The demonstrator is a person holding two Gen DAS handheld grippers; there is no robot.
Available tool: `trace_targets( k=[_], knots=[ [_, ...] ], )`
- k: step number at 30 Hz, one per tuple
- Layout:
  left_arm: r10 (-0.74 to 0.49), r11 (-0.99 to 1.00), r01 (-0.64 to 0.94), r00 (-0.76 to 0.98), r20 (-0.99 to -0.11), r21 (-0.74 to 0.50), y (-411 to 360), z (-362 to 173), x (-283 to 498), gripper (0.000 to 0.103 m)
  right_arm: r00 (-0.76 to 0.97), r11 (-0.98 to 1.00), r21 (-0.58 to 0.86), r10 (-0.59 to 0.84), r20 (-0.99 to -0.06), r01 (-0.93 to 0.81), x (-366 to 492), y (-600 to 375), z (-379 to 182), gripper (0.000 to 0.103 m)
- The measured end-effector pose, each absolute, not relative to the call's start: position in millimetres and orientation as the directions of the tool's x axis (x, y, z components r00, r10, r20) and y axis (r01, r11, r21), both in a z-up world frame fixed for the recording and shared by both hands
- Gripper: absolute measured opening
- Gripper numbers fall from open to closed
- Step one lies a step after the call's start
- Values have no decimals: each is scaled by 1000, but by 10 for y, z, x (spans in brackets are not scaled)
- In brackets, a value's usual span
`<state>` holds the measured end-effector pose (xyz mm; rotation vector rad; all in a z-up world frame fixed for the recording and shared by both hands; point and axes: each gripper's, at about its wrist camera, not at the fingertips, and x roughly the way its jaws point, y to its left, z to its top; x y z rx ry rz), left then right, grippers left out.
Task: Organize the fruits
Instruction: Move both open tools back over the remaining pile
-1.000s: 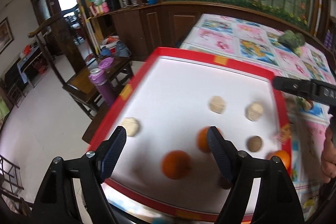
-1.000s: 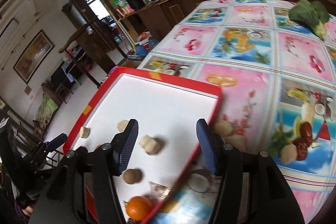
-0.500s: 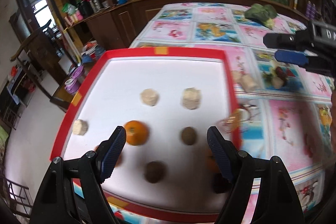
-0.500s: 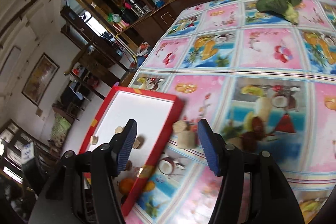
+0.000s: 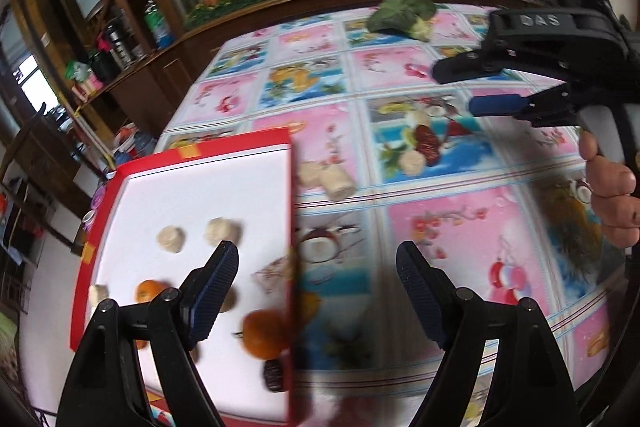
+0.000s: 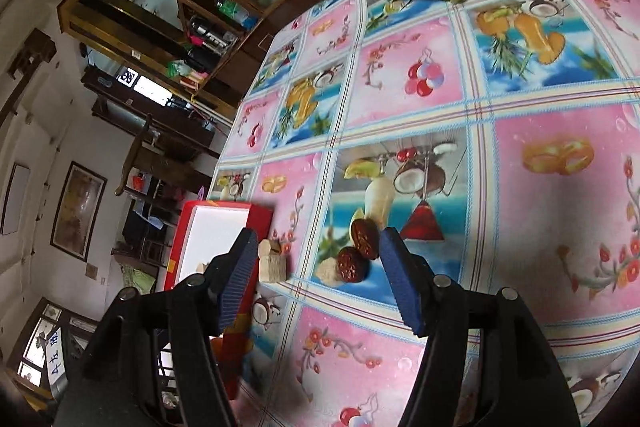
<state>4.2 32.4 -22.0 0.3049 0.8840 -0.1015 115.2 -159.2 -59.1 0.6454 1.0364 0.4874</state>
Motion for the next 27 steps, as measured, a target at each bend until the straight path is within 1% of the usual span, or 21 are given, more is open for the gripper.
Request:
trace_targets(
  k=[5,9,12,15,19,23,27],
  knots=[
    [23,947,240,614,-789,214,220,-286,41,81,412,736,673,638,-650,-79,1175,-1483,-688,65],
    [20,954,229,598,-802,195,268,-330,35,81,398,748,657,632,-665,-90,1192,-1391,-754,65],
    [25,961,207,597,-802,185,345,-315,43,81,366,725,677,669,-647,-129,1172,-1319,-743,65],
    [30,967,186,601,-799,176,414,-294,46,81,336,729,666,674,-658,-159,1141,-1224,-733,65],
    [34,975,156,597,-801,157,509,-304,67,81,244,648,740,759,-604,-181,1127,-1127,-787,65],
    [24,978,153,585,-810,140,541,-344,99,81,236,680,720,729,-642,-141,1167,-1068,-914,65],
    [16,977,163,584,-812,136,534,-357,104,81,282,731,670,675,-682,-129,1216,-1077,-961,64]
  ],
)
